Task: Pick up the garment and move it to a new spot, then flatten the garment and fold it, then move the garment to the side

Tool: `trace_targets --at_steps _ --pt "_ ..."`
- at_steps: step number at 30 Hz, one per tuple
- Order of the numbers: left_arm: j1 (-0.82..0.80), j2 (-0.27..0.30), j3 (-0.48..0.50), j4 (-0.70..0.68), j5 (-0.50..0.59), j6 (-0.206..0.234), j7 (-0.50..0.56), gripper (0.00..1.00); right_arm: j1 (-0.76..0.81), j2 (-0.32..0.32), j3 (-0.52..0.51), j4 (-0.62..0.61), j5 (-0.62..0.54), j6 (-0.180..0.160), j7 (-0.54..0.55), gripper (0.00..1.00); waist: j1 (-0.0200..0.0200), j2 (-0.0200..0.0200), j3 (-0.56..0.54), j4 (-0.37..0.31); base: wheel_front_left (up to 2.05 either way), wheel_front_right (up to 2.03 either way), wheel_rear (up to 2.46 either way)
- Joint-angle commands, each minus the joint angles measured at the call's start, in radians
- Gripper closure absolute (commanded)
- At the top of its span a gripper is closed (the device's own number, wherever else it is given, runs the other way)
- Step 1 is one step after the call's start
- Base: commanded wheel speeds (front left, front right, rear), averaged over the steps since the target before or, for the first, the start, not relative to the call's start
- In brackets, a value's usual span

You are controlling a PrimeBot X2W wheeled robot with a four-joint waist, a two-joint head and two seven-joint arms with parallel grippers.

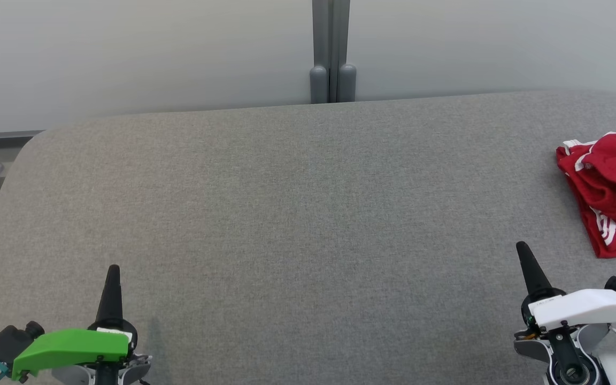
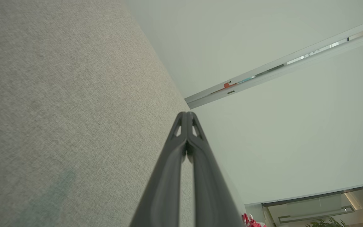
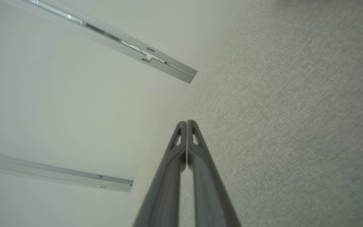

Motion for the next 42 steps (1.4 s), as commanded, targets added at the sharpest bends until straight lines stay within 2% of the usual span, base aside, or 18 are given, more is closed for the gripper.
trace_targets --at_steps 1,42 --pt "-0.031 0.003 0.008 -0.011 -0.026 -0.002 0.007 1.00 -0.023 0.000 -0.005 -0.005 0.029 -0.001 0.007 1.00 0.0000 0.0000 0.000 0.000 0.00 0.00 0.00" --pt "-0.050 -0.002 0.039 -0.018 -0.338 -0.003 0.098 1.00 -0.051 0.010 -0.025 0.019 0.400 -0.001 0.056 1.00 0.0000 0.0000 -0.001 0.003 0.00 0.00 0.00"
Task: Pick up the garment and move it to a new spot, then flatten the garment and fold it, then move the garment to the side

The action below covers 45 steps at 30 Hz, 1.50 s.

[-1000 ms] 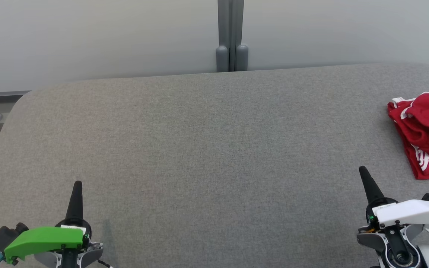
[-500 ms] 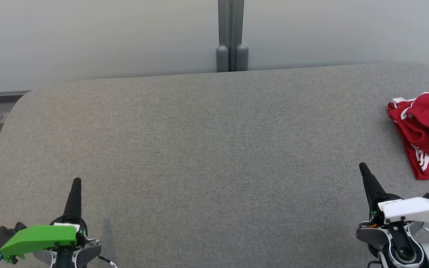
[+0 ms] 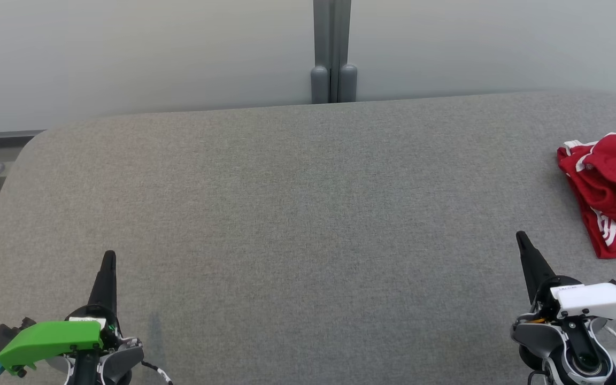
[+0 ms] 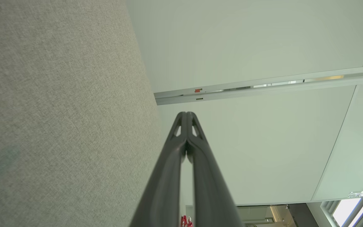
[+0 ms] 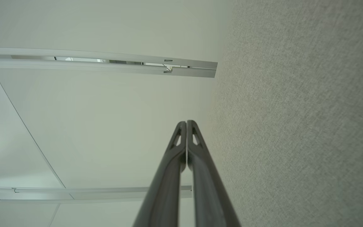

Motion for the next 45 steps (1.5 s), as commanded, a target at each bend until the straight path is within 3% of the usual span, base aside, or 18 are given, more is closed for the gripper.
trace_targets --at_steps 1,15,45 --pt "-0.017 0.000 0.007 -0.006 -0.021 -0.003 0.007 1.00 -0.015 -0.001 -0.003 0.001 0.024 -0.001 0.008 1.00 0.0000 0.0000 0.000 0.000 0.00 0.00 0.00" --pt "-0.024 -0.001 0.015 -0.007 -0.106 -0.004 0.031 1.00 -0.020 0.002 -0.008 0.008 0.124 -0.001 0.019 1.00 0.0000 0.0000 0.000 0.001 0.00 0.00 0.00" --pt "-0.021 -0.001 0.014 -0.007 -0.103 -0.004 0.031 1.00 -0.020 0.002 -0.008 0.007 0.123 -0.001 0.020 1.00 0.0000 0.0000 0.000 0.001 0.00 0.00 0.00"
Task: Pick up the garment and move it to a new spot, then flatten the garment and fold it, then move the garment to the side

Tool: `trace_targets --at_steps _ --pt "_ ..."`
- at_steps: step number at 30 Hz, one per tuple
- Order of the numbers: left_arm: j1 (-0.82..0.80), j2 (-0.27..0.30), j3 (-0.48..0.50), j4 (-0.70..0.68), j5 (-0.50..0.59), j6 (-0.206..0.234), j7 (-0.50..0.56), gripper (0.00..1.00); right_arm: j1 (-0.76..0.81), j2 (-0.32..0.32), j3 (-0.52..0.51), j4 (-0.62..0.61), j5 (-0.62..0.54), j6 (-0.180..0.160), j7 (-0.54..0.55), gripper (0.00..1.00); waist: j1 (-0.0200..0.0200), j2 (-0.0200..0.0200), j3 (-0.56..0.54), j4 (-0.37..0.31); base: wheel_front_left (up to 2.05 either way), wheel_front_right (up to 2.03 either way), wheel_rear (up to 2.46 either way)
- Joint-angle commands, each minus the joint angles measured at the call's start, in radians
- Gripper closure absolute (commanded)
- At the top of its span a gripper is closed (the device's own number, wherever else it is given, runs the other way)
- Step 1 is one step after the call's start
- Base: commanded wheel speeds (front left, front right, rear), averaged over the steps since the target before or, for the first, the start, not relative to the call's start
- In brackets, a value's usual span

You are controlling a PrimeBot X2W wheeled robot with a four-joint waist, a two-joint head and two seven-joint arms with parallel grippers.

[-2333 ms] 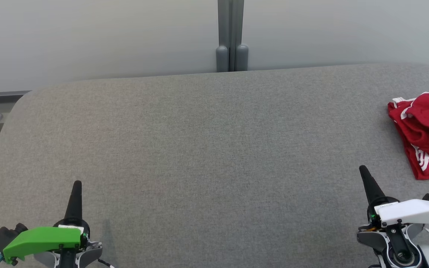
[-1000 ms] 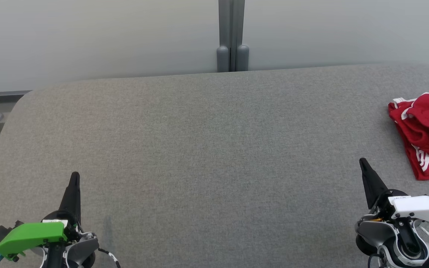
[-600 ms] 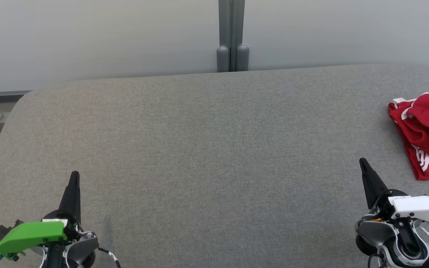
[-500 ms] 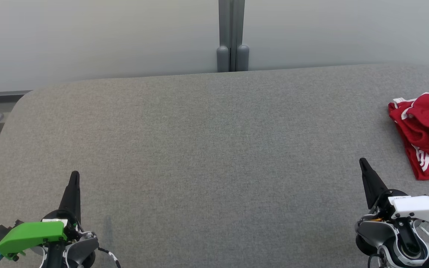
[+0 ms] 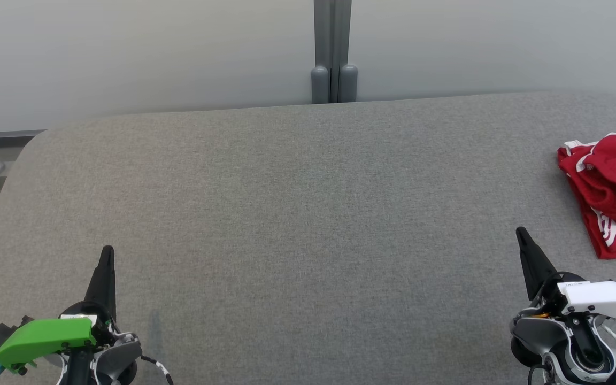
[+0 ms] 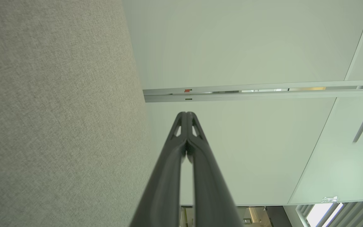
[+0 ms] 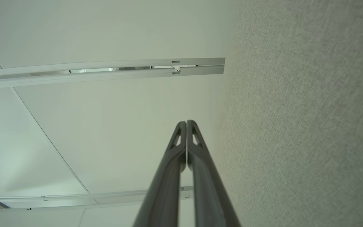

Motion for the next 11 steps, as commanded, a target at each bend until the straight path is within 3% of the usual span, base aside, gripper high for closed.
trace_targets --at_steps 1,11 --pt "-0.011 0.000 0.002 -0.002 -0.003 -0.004 0.004 1.00 -0.006 -0.001 -0.001 0.001 0.006 0.000 0.004 1.00 0.0000 0.0000 0.000 0.000 0.00 0.00 0.00" --pt "-0.011 0.000 0.002 -0.002 -0.003 -0.004 0.004 1.00 -0.006 -0.001 -0.001 0.001 0.006 0.000 0.003 1.00 0.0000 0.0000 0.000 0.000 0.00 0.00 0.00"
